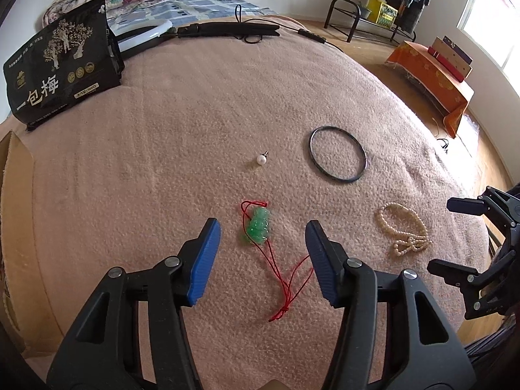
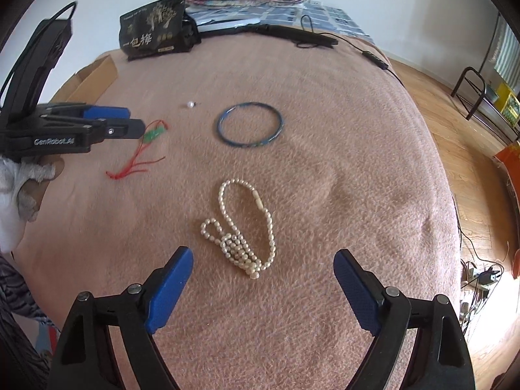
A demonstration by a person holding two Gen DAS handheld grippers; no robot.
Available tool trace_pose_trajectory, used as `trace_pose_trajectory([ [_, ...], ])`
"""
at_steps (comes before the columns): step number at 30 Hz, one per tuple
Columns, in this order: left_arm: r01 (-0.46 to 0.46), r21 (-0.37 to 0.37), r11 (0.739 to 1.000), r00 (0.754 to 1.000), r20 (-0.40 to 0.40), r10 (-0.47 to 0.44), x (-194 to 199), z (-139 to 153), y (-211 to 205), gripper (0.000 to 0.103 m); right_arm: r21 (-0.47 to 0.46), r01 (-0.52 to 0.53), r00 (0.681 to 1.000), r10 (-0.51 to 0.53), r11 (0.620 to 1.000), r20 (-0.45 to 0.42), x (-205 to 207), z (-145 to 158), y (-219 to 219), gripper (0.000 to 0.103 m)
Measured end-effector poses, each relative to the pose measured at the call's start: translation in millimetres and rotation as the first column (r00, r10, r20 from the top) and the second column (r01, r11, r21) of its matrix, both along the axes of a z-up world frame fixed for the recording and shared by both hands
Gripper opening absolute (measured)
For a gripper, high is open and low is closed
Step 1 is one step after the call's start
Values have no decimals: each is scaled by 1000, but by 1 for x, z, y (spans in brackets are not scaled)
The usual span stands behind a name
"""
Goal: Organize jewelry
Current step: 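Grasp the green jade pendant with the left gripper while the right grasps the pearl necklace, then lift the jade pendant with the left gripper while the right lifts the pearl necklace toward the box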
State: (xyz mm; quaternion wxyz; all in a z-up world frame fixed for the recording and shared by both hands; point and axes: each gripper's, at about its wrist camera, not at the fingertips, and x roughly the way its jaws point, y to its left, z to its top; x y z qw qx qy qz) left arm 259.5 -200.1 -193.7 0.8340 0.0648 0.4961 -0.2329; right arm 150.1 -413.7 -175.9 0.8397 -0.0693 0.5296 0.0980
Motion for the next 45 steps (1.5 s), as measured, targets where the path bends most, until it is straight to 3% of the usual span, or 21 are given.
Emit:
trace_pose_trajectory([
  [7,9,48,999,1000,-10,-8,6,-16,-9,50,-27,-51,999,52,998,3,1,-7,10,89],
  [10,17,71,997,1000,-10,-16,7,-21,-11,41,-44,-70,997,71,997,9,4,-9,16,89],
  [15,28,81,996,1000,-5,-27,10,-24,-12,35,-68,-89,996,89,994,-10,11,-16,21,88],
  [21,41,85,996,999,3,-41,10,-25,-15,17,-86,-81,996,79,993,-32,17,-25,20,84],
  [24,45,94,995,999,13,-47,7,-25,-17,16,-83,-82,996,79,993,-39,19,-27,20,81],
  [27,44,88,995,999,12,-45,6,-25,-17,15,-81,-79,996,75,994,-43,21,-27,20,74],
  [30,44,87,995,999,14,-45,6,-24,-16,15,-80,-90,995,87,993,-47,23,-27,22,61],
  [32,41,82,996,999,13,-42,6,-24,-16,15,-76,-99,994,95,992,-53,24,-27,25,47],
  [40,26,62,998,1000,13,-27,4,-17,-9,15,-84,-113,992,108,990,-62,22,-23,31,9],
  [45,15,42,999,1000,25,-16,0,-7,-2,15,-69,-86,996,83,994,-40,23,-13,27,5],
])
